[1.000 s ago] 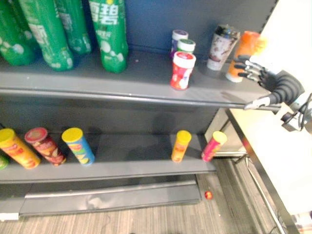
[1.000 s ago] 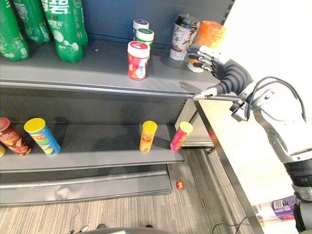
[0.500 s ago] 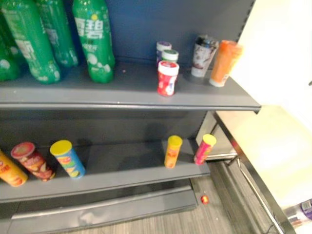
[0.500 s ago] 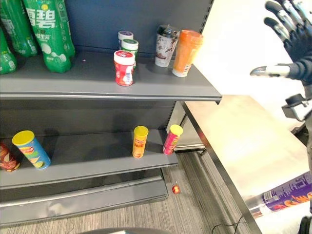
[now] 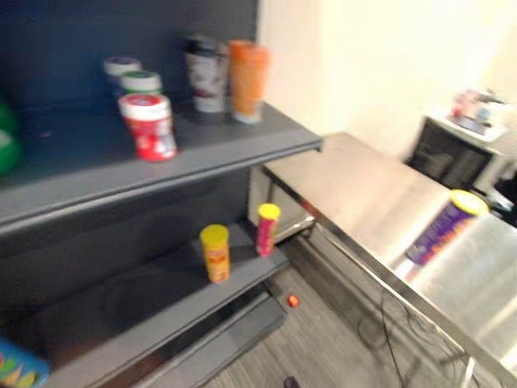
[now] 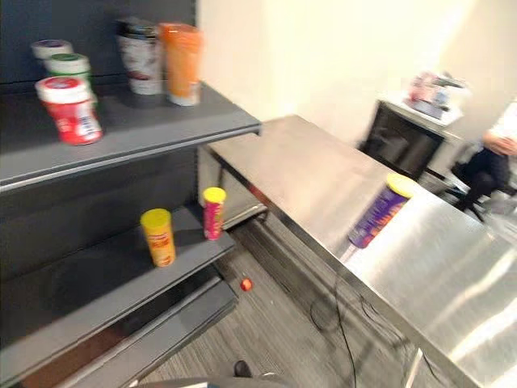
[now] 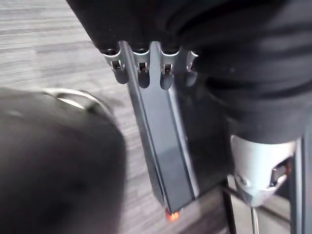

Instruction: Put the gum and the chips on the shelf.

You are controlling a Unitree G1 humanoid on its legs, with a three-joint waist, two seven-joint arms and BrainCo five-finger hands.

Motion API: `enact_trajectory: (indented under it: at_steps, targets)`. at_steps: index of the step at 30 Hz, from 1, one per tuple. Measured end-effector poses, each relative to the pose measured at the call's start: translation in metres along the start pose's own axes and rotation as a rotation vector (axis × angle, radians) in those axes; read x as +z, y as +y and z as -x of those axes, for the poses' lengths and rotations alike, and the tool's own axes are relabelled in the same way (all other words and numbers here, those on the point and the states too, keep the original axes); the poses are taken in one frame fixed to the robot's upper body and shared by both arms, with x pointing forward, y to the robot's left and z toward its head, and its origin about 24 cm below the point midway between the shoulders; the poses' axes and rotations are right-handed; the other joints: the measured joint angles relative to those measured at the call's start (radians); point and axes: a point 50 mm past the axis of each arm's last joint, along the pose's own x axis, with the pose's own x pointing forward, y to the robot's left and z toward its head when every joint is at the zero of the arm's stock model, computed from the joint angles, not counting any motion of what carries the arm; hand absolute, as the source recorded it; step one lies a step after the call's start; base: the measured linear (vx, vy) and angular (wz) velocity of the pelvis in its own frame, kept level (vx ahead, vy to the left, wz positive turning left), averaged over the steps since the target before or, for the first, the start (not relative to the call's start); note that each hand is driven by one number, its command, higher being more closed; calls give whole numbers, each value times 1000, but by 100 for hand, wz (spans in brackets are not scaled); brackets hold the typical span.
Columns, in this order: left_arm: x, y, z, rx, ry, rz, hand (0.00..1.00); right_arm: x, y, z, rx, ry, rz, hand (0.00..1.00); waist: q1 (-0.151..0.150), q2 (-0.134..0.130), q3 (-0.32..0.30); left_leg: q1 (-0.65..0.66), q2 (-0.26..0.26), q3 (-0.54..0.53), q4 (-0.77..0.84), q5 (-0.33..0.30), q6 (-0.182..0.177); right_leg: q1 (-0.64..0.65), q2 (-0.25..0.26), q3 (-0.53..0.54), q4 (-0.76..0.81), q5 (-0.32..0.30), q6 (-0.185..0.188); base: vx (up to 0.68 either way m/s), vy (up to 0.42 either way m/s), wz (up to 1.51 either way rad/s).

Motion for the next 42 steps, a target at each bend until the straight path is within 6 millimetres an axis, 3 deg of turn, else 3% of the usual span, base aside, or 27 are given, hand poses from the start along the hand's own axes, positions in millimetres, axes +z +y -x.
enact_trajectory:
  at_steps: [2,4,5,6,7,8,9,10,11,12,14,18,19,20,21,22,24,25,28,29,30,31,32,33,34,37,42]
  targets:
    - [5,-9,-4,-38,-2,-55,0,4,-7,-4,-49,-69,19,0,-30,-7,0,29,6,66,-49,47,-21,25,-112,-75,194,-28,-46,-3,-85,-87]
    - [13,-10,-6,-54,-18,-92,0,3,-14,-8,-100,-104,27,0,-41,-15,7,32,0,95,-13,49,-26,49,-171,-127,219,59,-71,-16,-131,-90]
    - [15,-17,-10,-89,3,-131,0,-2,-19,-14,-141,-113,41,0,-45,-6,37,-7,-28,76,0,10,-8,43,-163,-161,138,107,-115,-148,-31,-104]
    - [13,-29,-11,-123,18,-143,0,-3,-28,-14,-182,-114,60,0,-52,47,25,-26,-95,72,-102,32,37,86,-146,-153,-31,158,-89,-192,35,-114]
    - [12,-37,-10,-146,14,-150,0,-2,-33,-17,-212,-131,70,0,-32,85,36,-17,-108,101,-157,75,76,79,-149,-169,-2,128,-88,-105,88,-131]
    - [12,-37,-10,-148,9,-169,0,1,-35,-20,-233,-155,80,0,-23,82,42,-7,-108,211,-176,96,72,45,-200,-197,160,49,-91,-3,-26,-165]
    - [9,-34,-10,-148,29,-197,0,2,-34,-23,-231,-173,91,0,-29,82,43,-2,-106,259,-173,99,71,67,-244,-235,190,38,-87,16,-99,-153]
    - [5,-30,-9,-143,40,-209,0,3,-32,-26,-230,-189,87,0,-26,77,39,-2,-103,295,-169,99,70,85,-262,-265,167,58,-71,55,-163,-155]
    - [3,-24,-8,-133,53,-230,0,5,-29,-30,-227,-221,72,0,-16,63,37,-7,-86,362,-145,99,68,109,-277,-326,63,101,-29,18,-200,-183]
    - [0,-23,-7,-134,65,-245,0,6,-26,-37,-208,-248,56,0,-6,71,37,-12,-65,415,-142,110,57,113,-249,-419,-26,116,-7,11,-207,-176]
    - [4,-24,-9,-142,58,-264,0,7,-22,-46,-175,-271,46,0,-7,74,36,-2,-43,473,-141,123,40,123,-216,-467,-130,116,-7,0,-236,-129]
    - [24,-39,-15,-165,-5,-259,0,2,-22,-62,-101,-247,67,0,-11,64,39,41,-35,571,-157,159,0,137,-181,-465,-222,116,-8,31,-189,-66]
    - [28,-42,-16,-166,-23,-253,0,-1,-24,-63,-101,-231,69,0,-15,58,40,56,-29,573,-143,175,9,155,-178,-455,-236,116,-8,114,-196,-20]
    - [31,-41,-16,-160,-31,-250,0,-2,-26,-62,-107,-228,68,0,-33,42,46,47,5,563,-62,178,7,182,-175,-455,-261,117,-10,116,-171,-6]
    - [34,-39,-17,-148,-39,-245,0,-2,-26,-61,-116,-231,59,0,-31,23,59,22,33,554,5,162,2,200,-177,-452,-269,117,-10,56,-64,8]
    - [42,-43,-19,-140,-63,-237,0,-2,-29,-58,-151,-243,51,0,-32,6,69,-22,5,485,-8,102,-29,207,-196,-438,-284,117,-10,-32,54,-2]
    - [52,-51,-19,-146,-110,-202,0,-1,-32,-52,-192,-253,39,0,-24,22,72,-39,-83,396,-194,204,37,202,-194,-438,-291,109,1,-37,109,-11]
    - [54,-52,-19,-144,-117,-192,0,-1,-31,-52,-195,-255,32,0,-24,15,79,-41,-89,369,-189,208,41,207,-196,-438,-292,110,1,14,-14,-25]
    - [60,-34,-20,-65,-139,-107,0,6,-24,-61,-181,-337,-4,0,-4,-36,107,-71,-76,42,-68,205,47,241,-178,-385,-348,122,-5,36,-141,-58]
    - [61,-22,-20,-12,-137,-36,0,9,-14,-72,-155,-401,-57,0,21,-65,119,-120,-54,-121,91,198,71,260,-162,-334,-351,129,-12,26,-92,-157]
    - [55,-23,-19,4,-125,42,0,15,-6,-84,-130,-474,-112,0,60,-58,131,-179,-118,-350,142,51,7,250,-160,-252,-344,130,-14,14,-1,-148]
    - [54,-25,-19,1,-124,54,0,17,-7,-86,-130,-486,-113,0,69,-50,137,-178,-133,-380,128,41,4,249,-156,-242,-343,130,-14,-18,183,-171]
    - [44,-33,-17,-6,-103,116,0,23,-9,-96,-124,-522,-105,0,106,8,145,-170,-159,-463,47,47,14,242,-115,-190,-342,121,-1,44,142,-113]
    - [39,-28,-15,12,-89,145,0,23,-11,-96,-139,-539,-129,0,112,10,143,-129,-172,-476,-3,25,-17,236,-121,-161,-344,95,28,79,93,-95]
    - [37,-27,-15,20,-85,156,0,24,-13,-97,-145,-543,-128,0,101,9,144,-116,-178,-468,-28,28,-22,231,-128,-161,-345,89,34,78,16,-20]
    - [33,-25,-14,37,-72,191,0,22,-16,-100,-162,-531,-127,0,104,9,144,-108,-197,-473,-62,48,-30,225,-144,-152,-352,78,37,-3,-3,3]
    - [25,-26,-11,47,-54,198,0,12,-18,-93,-221,-484,-154,0,114,9,145,-71,-177,-481,-147,95,-49,225,-121,-154,-342,67,20,-41,-76,4]
